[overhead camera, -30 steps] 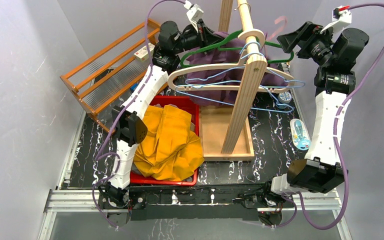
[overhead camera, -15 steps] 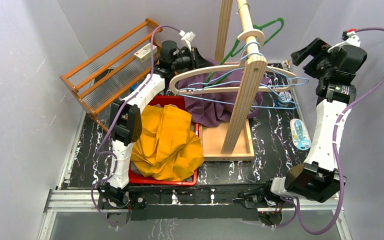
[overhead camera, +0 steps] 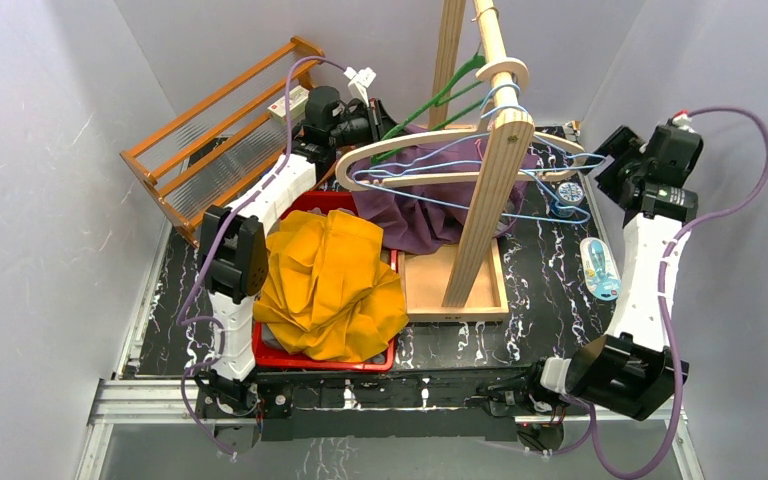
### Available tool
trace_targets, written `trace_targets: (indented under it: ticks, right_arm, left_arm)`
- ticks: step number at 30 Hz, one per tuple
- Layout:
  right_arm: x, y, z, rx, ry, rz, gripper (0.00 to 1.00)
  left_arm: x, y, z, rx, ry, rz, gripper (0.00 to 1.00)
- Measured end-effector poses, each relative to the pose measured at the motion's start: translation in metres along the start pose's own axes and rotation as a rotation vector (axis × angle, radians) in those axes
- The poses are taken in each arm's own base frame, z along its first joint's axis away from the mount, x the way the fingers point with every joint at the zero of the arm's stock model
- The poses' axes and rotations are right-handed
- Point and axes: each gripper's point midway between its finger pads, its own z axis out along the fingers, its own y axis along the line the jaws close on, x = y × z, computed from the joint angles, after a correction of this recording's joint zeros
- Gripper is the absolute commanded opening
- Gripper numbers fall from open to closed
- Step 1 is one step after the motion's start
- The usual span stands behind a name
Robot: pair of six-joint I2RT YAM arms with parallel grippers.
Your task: Remove the skirt from the hanger
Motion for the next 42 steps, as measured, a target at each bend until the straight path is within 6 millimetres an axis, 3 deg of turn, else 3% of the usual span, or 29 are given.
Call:
trace_targets:
  ticks: [6, 9, 13, 15, 18, 20, 23, 33, 38, 42]
  right_arm:
    - [0.074, -0.027, 0.021, 0.025, 0.178, 0.055, 0.89]
    - [0.098, -0.029, 0.026, -0.001, 0.249, 0.062, 0.90]
    - [0.114, -0.004, 0.038, -0.192, 0.253, 0.054, 0.92]
    - [0.133, 0.017, 0.047, -0.322, 0.249, 0.040, 0.90]
    - [0.158, 0.051, 0.054, -0.474, 0.269, -0.009, 0.76]
    - [0.161, 0.078, 0.059, -0.573, 0.248, -0.043, 0.72]
    - [0.152, 0.099, 0.067, -0.659, 0.184, -0.066, 0.67]
    - [0.114, 0.112, 0.086, -0.750, 0.051, 0.014, 0.73]
    - [0.109, 0.122, 0.093, -0.792, 0.063, 0.150, 0.71]
    - [0.118, 0.125, 0.101, -0.776, 0.108, 0.234, 0.68]
  left_arm:
    - [-0.003, 0.003, -0.007, -0.003, -0.010, -0.050, 0.00]
    - [-0.007, 0.002, -0.009, 0.005, -0.019, -0.065, 0.00]
    - [-0.008, -0.004, -0.010, 0.045, -0.027, -0.083, 0.00]
    - [-0.005, -0.007, -0.010, 0.072, -0.024, -0.100, 0.00]
    - [-0.004, -0.011, -0.009, 0.113, -0.021, -0.114, 0.00]
    - [-0.004, -0.015, -0.009, 0.145, -0.022, -0.114, 0.00]
    - [-0.002, -0.019, -0.010, 0.178, -0.018, -0.112, 0.00]
    - [0.025, -0.012, -0.005, 0.185, 0.012, -0.123, 0.00]
    - [0.049, -0.013, 0.004, 0.170, 0.043, -0.105, 0.00]
    - [0.059, -0.015, 0.010, 0.151, 0.057, -0.084, 0.00]
